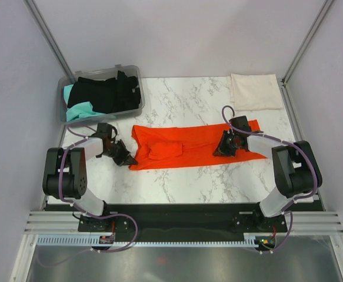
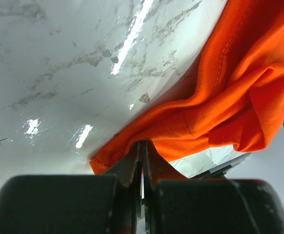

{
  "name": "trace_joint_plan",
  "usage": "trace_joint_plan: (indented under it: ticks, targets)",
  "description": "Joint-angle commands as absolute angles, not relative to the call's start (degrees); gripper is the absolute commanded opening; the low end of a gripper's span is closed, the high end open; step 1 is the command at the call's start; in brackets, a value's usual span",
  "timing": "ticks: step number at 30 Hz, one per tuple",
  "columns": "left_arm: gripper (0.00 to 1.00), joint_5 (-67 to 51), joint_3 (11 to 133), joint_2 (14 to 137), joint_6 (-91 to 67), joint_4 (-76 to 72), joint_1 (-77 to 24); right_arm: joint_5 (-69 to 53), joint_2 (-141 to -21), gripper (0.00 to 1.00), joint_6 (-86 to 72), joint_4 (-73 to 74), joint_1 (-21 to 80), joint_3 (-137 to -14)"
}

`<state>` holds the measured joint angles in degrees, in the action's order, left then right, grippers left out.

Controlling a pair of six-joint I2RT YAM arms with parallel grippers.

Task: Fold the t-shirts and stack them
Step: Fold the tshirt

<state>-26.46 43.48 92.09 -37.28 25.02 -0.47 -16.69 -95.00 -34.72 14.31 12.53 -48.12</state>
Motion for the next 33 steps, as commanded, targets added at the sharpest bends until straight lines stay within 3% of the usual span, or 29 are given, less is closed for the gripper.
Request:
trace_joint_plan:
  ticks: [1, 3, 4, 5, 7, 10, 12, 14, 22, 26, 33]
  targets:
    - [0.02, -19.84, 43.77, 90.02, -31.65, 27.76, -0.09, -14.59, -91.87, 0.19, -32.26, 22.32, 12.48, -43.25]
    - [0.03, -22.05, 43.68, 86.33, -30.68, 27.95, -0.09, -15.73, -88.62, 0.27, -31.47, 22.85, 12.48, -42.54]
    - [0.09, -22.67, 43.16, 80.74, -30.59, 28.12, -0.09, -15.65, -87.64, 0.30, -30.25, 24.16, 12.39, -42.71]
    - [0.24, -22.94, 43.07, 77.90, -30.76, 28.21, -0.09, -15.56, -86.84, 0.37, -29.28, 25.04, 12.39, -43.15]
    - [0.35, -22.50, 44.20, 70.62, -30.85, 28.21, -0.09, -14.94, -84.91, 0.43, -27.87, 28.46, 12.48, -45.95]
    - [0.48, -25.21, 48.75, 69.43, -32.33, 29.88, -0.17, -16.96, -83.94, 0.61, -24.36, 31.81, 12.57, -51.30]
    - [0.56, -29.07, 50.79, 73.38, -35.23, 30.06, -0.09, -17.40, -84.02, 0.98, -21.89, 33.22, 12.39, -54.13]
    - [0.60, -29.89, 53.95, 75.57, -38.84, 29.71, -1.57, -16.88, -84.37, 0.98, -20.40, 34.36, 12.39, -58.00]
    - [0.80, -14.25, 64.51, 87.35, -43.05, 30.23, -20.03, -5.91, -89.03, 0.98, -2.75, 35.86, 17.39, -66.53]
    - [0.80, -11.17, 64.77, 92.71, -46.75, 29.97, -21.62, -5.10, -89.73, 0.98, 7.37, 30.87, 23.63, -64.08]
    - [0.81, -8.26, 66.44, 98.95, -49.22, 28.83, -22.67, -10.02, -94.12, 0.98, 19.33, 28.92, 24.52, -63.02]
